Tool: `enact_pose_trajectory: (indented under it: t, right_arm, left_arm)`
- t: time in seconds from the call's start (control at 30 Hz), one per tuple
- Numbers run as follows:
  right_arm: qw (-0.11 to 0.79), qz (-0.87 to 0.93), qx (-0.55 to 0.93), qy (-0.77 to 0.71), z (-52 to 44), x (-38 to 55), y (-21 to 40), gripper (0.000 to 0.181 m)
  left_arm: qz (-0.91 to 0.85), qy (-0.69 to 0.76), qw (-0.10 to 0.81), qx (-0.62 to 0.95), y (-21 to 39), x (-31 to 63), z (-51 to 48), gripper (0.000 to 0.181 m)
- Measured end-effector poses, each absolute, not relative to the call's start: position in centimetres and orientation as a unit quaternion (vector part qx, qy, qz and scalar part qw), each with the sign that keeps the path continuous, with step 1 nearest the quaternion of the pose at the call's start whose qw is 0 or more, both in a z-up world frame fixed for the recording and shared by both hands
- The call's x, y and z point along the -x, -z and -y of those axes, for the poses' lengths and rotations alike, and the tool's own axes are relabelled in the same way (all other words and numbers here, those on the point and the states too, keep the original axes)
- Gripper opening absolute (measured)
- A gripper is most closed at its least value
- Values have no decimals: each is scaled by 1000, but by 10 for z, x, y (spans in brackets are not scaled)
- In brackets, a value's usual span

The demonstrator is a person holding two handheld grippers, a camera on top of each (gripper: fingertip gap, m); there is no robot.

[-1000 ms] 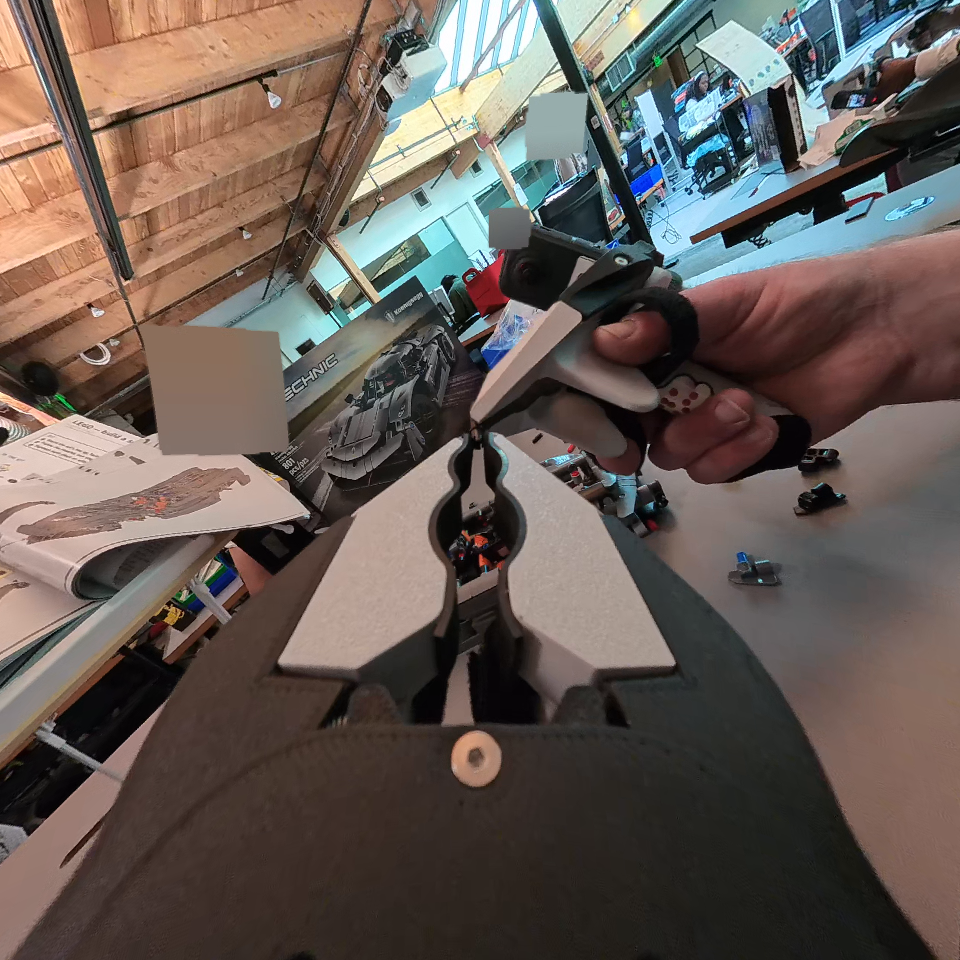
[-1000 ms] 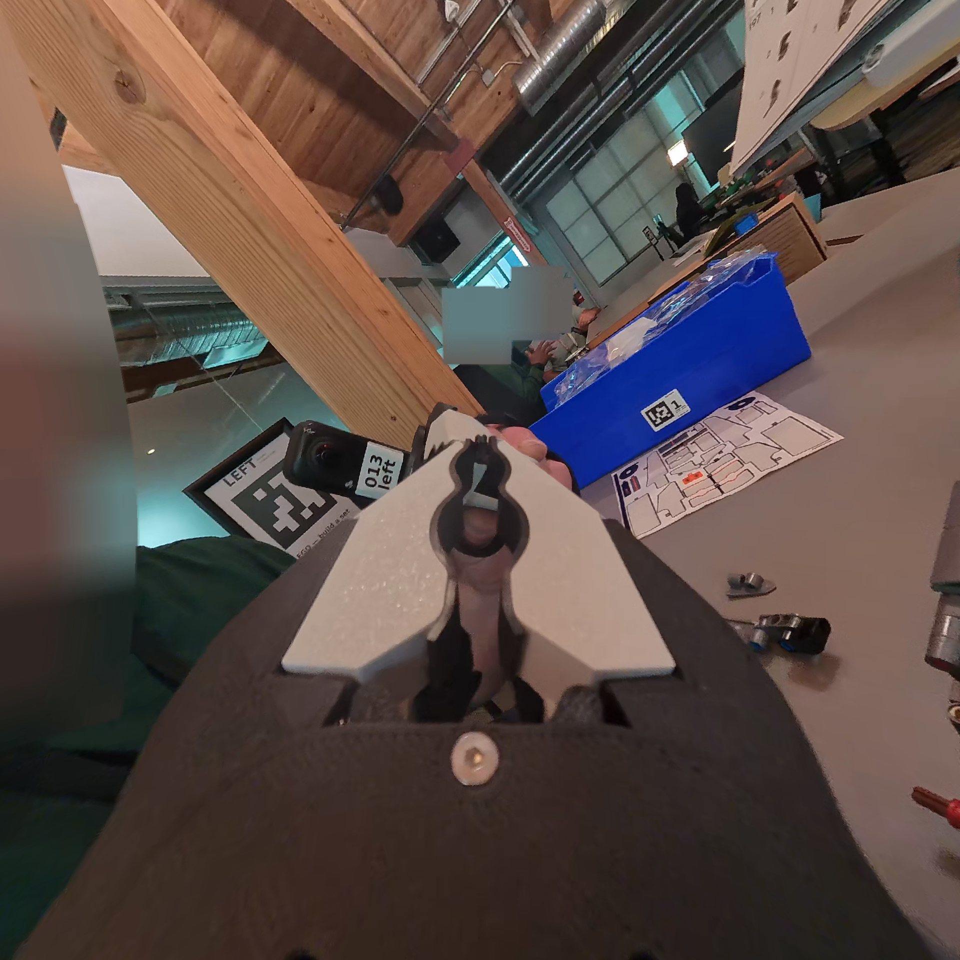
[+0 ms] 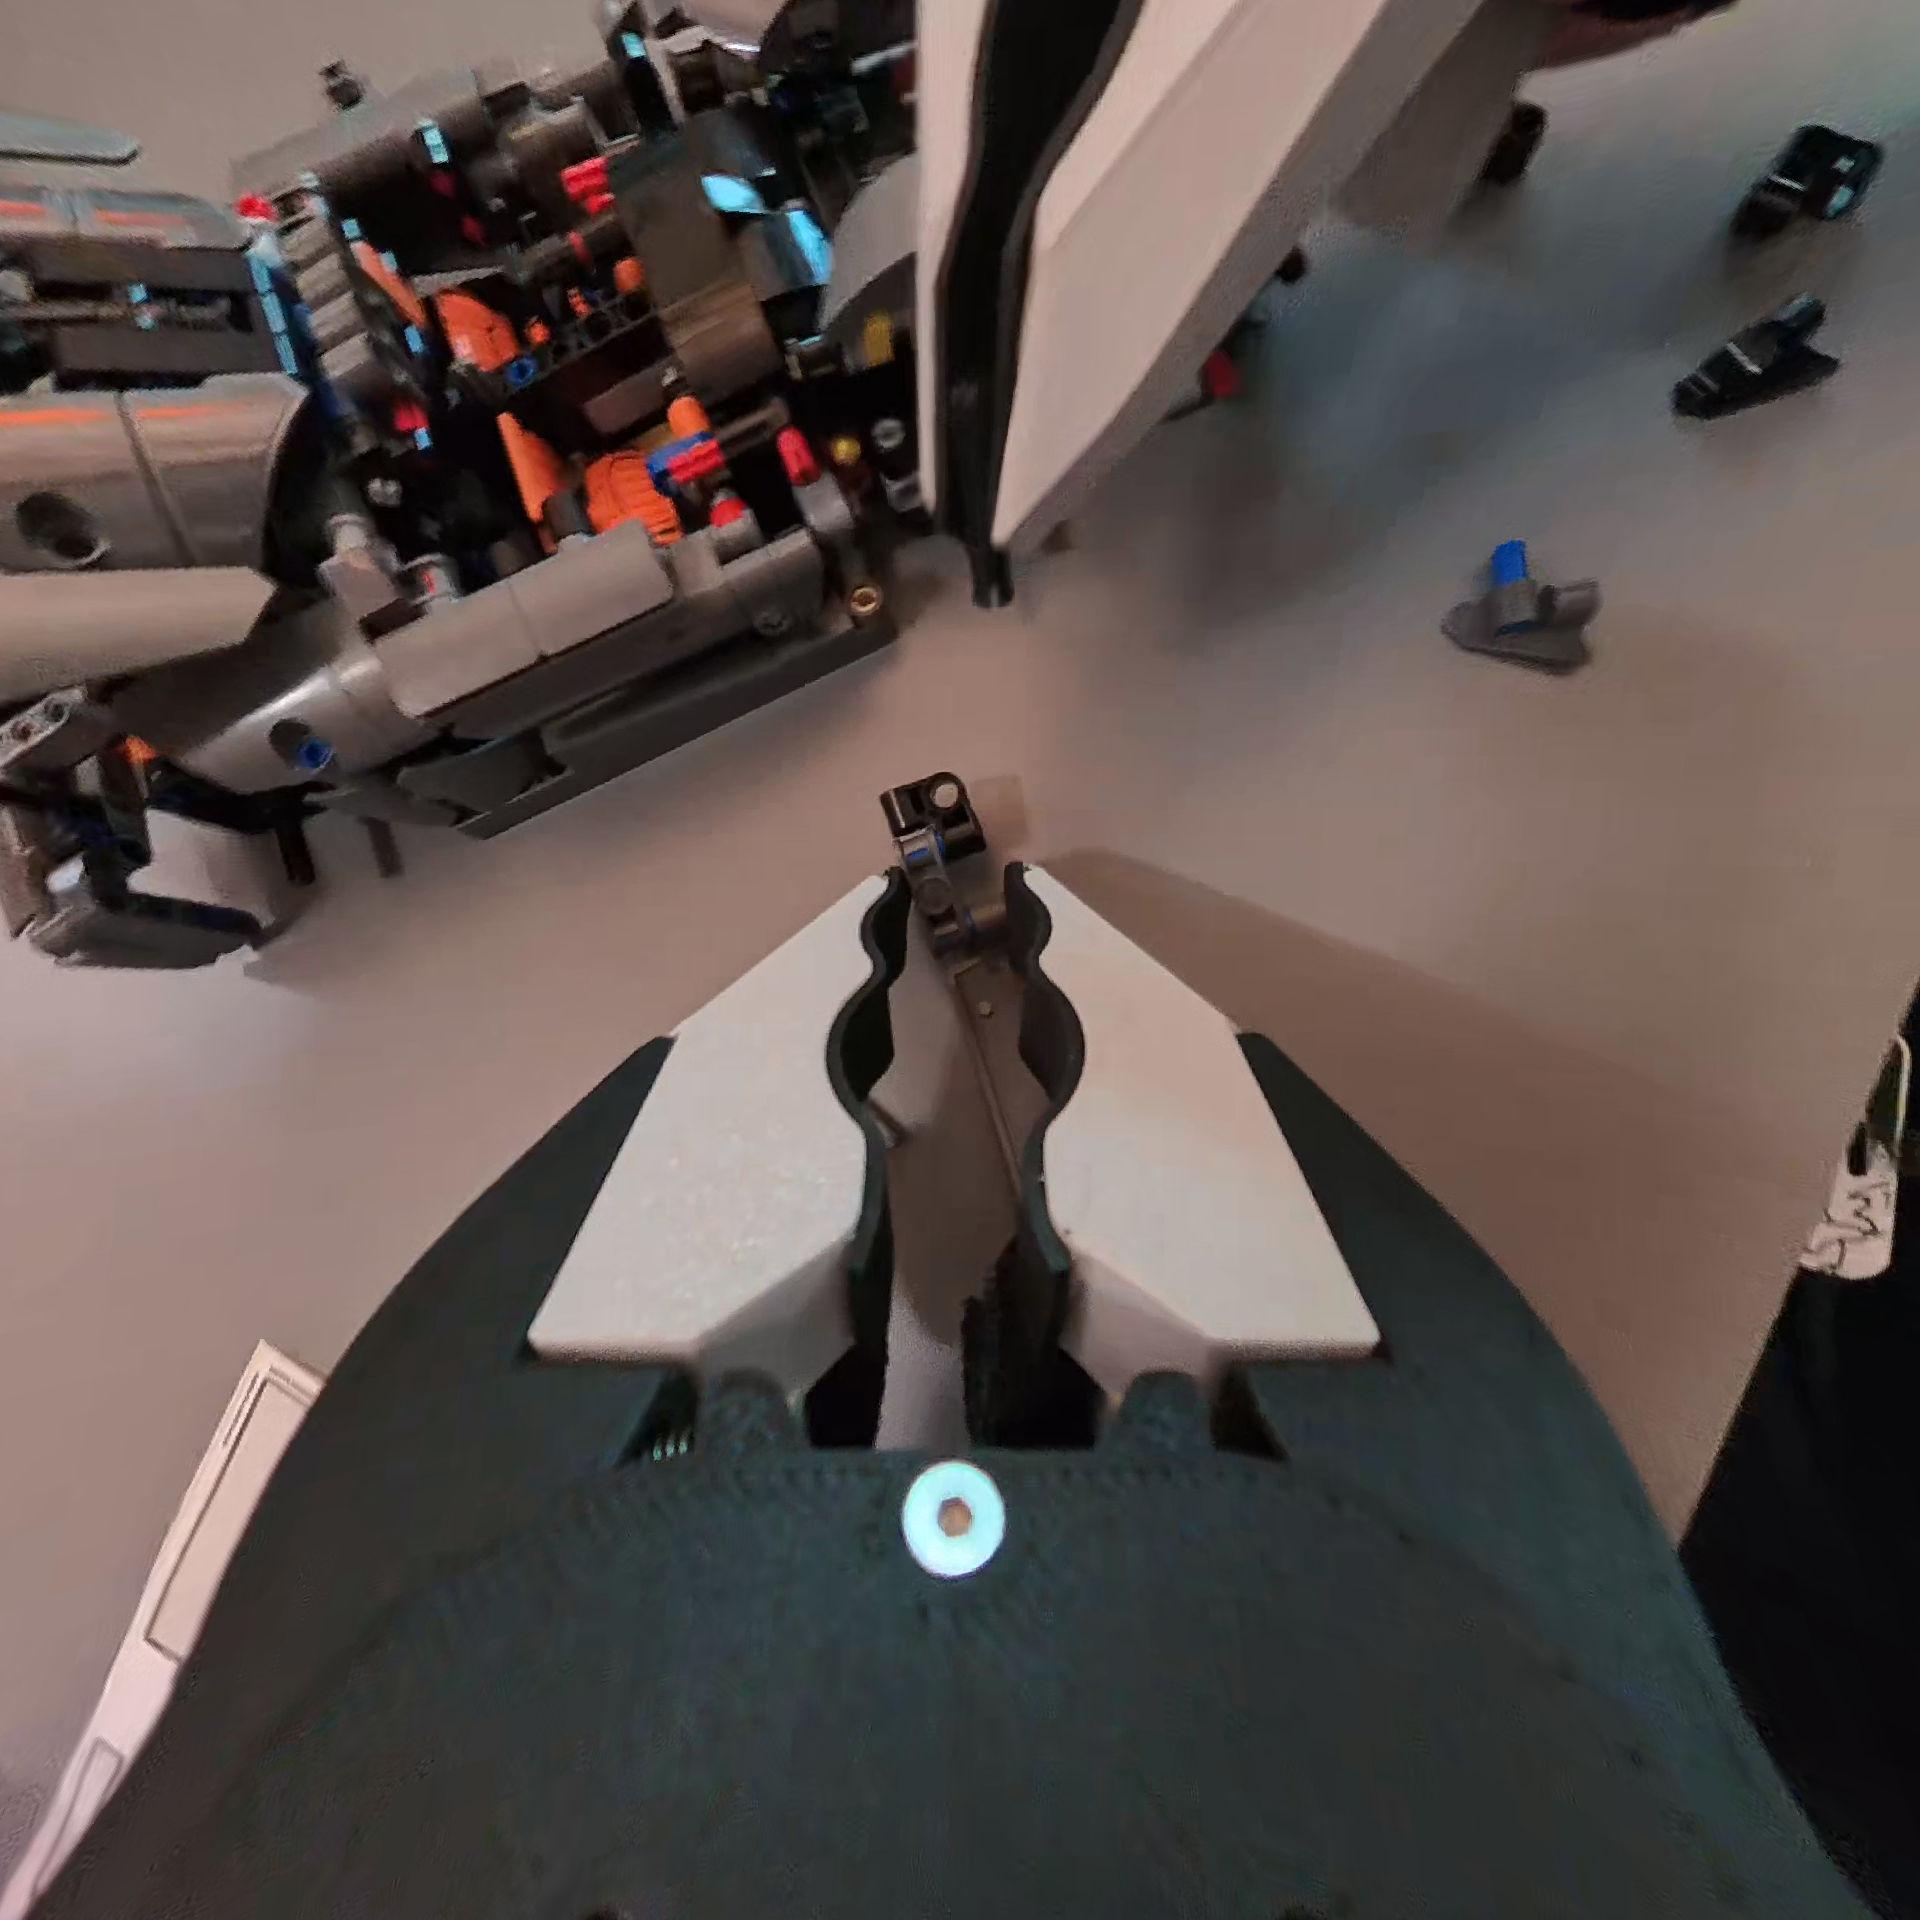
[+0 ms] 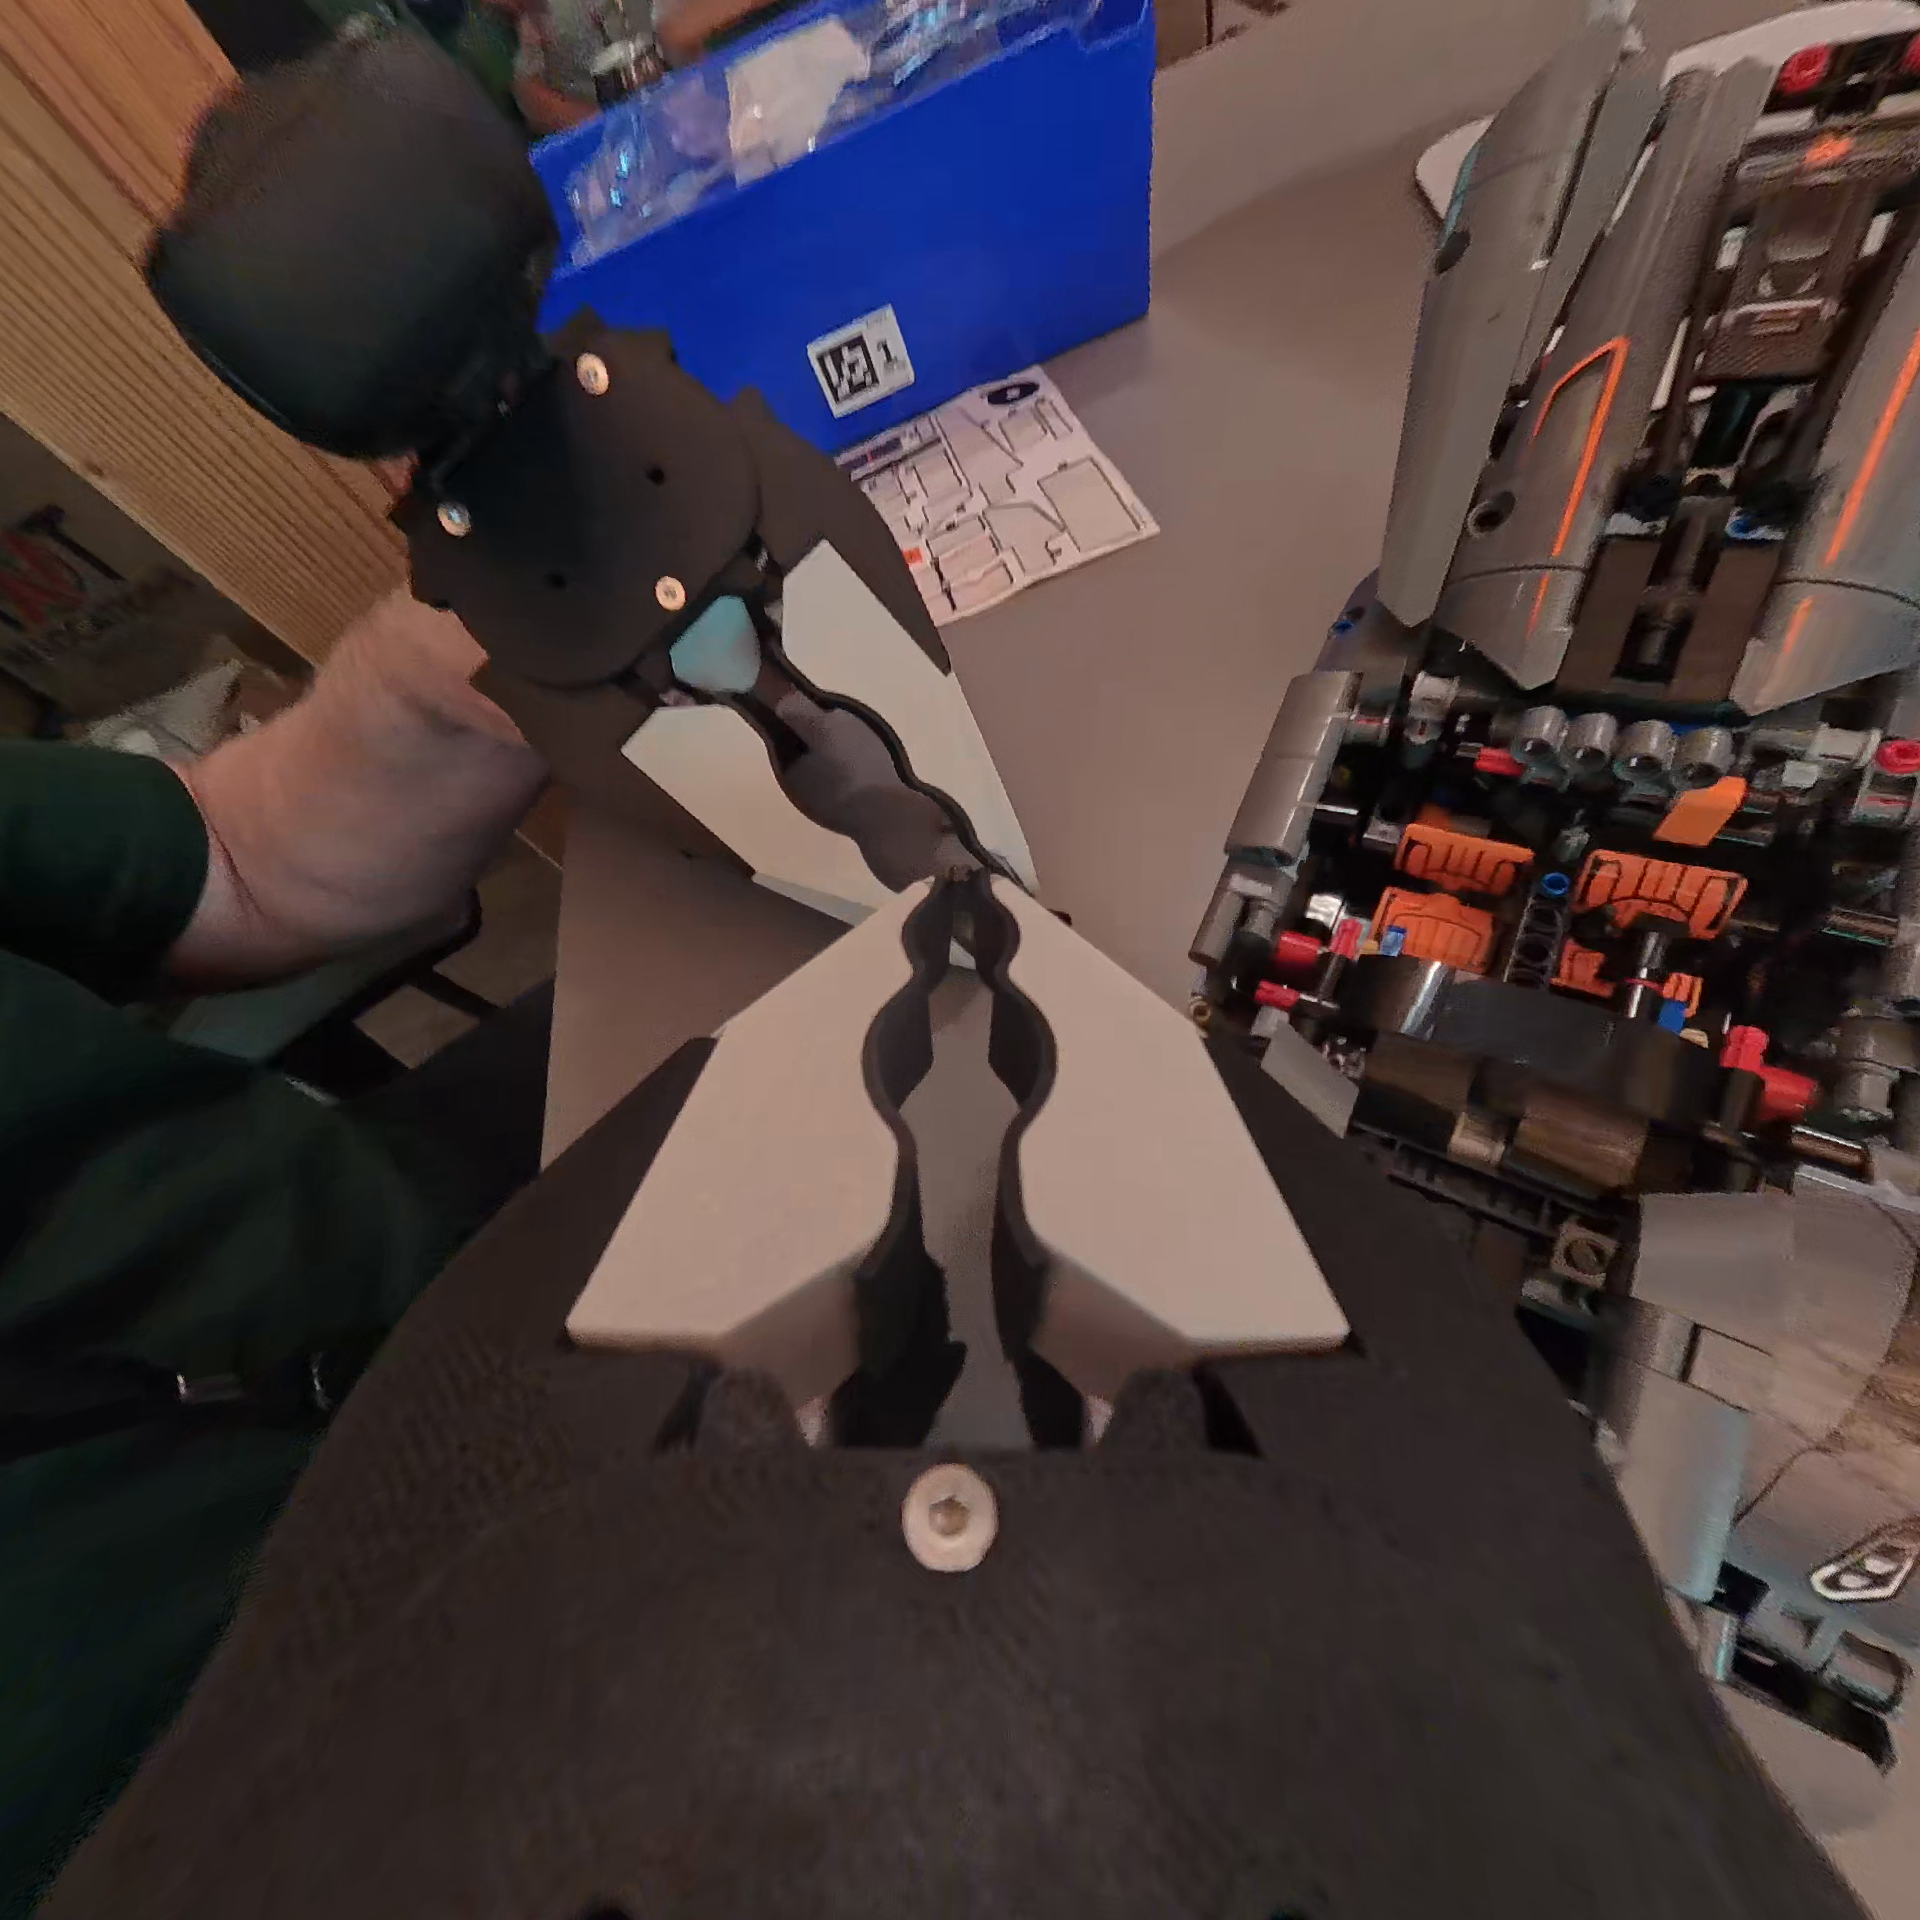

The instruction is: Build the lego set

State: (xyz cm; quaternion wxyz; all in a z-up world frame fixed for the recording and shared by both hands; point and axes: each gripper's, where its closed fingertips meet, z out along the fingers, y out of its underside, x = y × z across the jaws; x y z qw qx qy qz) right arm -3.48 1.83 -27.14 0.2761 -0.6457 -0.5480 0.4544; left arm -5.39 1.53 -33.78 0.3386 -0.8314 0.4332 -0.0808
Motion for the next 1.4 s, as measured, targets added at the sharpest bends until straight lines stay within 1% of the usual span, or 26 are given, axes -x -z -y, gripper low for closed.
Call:
enact_pose_trajectory:
  t: [0.03,0.23,0.37,0.57,0.7,1.3,1.4]
  right_arm:
    - [270,561,646,-441,-16,34,277,2]
    - [232,640,638,-358,0,25,309,2]
    - [227,658,626,-353,9,23,315,2]
    - [218,679,616,-334,16,21,324,2]
    - [228,685,611,-326,15,23,324,2]
    - [208,677,610,-356,17,23,326,2]
    - [219,683,603,-349,18,23,326,2]
  left_arm:
    - [-446,89,328,828,339,50,-12,17]
    - [-535,105,250,800,343,35,12,16]
    - [-557,127,220,791,343,28,21,16]
    - [-569,133,209,784,343,28,21,17]
    - [-574,137,205,781,343,28,21,17]
    - [-582,159,197,773,343,29,20,16]
    - [-582,163,199,772,343,29,20,16]
